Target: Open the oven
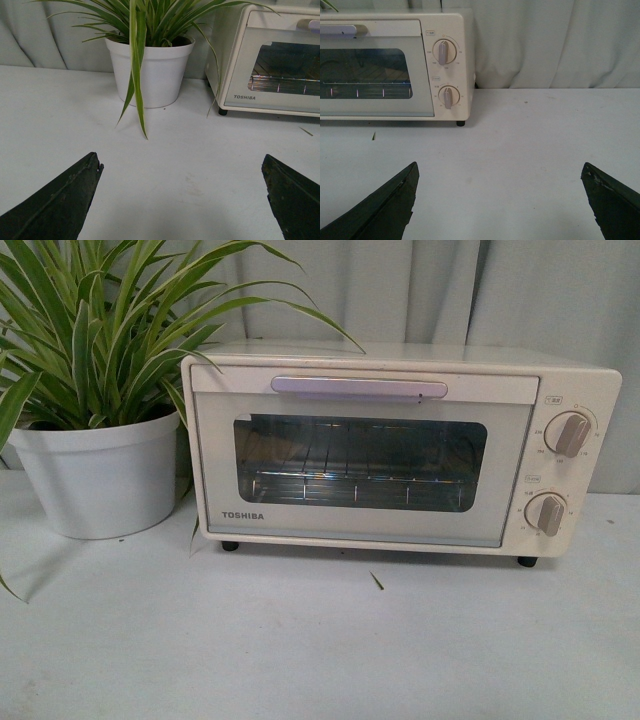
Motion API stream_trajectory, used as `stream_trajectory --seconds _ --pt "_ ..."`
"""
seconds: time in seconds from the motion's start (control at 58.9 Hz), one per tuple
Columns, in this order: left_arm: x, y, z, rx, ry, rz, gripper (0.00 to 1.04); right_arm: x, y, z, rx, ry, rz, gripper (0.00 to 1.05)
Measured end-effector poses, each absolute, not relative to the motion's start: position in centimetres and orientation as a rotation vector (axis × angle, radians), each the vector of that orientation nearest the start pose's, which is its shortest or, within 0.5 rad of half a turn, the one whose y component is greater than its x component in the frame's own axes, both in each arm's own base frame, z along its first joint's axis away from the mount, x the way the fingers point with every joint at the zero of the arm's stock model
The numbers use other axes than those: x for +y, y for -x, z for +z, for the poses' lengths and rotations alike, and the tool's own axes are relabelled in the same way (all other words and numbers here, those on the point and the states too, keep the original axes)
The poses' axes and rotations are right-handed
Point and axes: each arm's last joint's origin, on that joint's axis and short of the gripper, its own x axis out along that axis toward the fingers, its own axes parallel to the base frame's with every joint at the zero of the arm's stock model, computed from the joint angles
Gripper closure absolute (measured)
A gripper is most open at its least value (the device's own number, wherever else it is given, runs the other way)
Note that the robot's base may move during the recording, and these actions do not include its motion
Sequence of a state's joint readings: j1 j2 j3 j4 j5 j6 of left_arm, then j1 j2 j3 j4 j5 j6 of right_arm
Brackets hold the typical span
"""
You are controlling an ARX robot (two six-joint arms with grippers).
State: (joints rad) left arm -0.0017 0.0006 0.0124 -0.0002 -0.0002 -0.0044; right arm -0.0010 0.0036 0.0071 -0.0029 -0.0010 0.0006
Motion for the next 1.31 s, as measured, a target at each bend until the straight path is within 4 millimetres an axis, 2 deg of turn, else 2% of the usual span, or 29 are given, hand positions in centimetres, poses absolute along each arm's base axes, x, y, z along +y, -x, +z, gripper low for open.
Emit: stream_trajectory --seconds 0.526,0.628,0.696,0.849,0.883,0.985,1.154,1.307 --pt "0.0 -9.7 16.7 -0.006 0.007 0.011 0.06 0.0 -9.7 16.5 -0.001 -0.001 0.000 0.09" --pt "-0.2 -10.0 16.5 0.162 0.109 0.191 0.06 0.0 -9.7 16.5 -0.001 -0.001 0.000 0.09" --pt "-0.4 -10.4 16.4 0.226 0.194 0.200 0.06 0.0 -9.7 16.5 -0.001 -0.001 0.000 0.09" --pt "-2.1 -12.9 18.1 0.313 0.492 0.068 0.06 0.0 -9.7 16.5 -0.001 -0.001 0.000 0.09" --pt "-3.0 -14.1 18.5 0.350 0.575 0.018 0.06 0.0 -9.7 16.5 -0.001 -0.001 0.000 0.09" --pt "-4.8 -16.4 18.9 0.404 0.666 -0.032 0.06 0.0 -9.7 16.5 -0.001 -0.001 0.000 0.09" --pt "-8.6 -21.9 18.5 0.518 0.806 -0.062 0.06 0.0 -9.7 16.5 -0.001 -0.001 0.000 0.09" --pt "-11.1 -24.2 18.1 0.551 0.866 -0.097 0.06 0.0 -9.7 16.5 -0.001 -0.001 0.000 0.09"
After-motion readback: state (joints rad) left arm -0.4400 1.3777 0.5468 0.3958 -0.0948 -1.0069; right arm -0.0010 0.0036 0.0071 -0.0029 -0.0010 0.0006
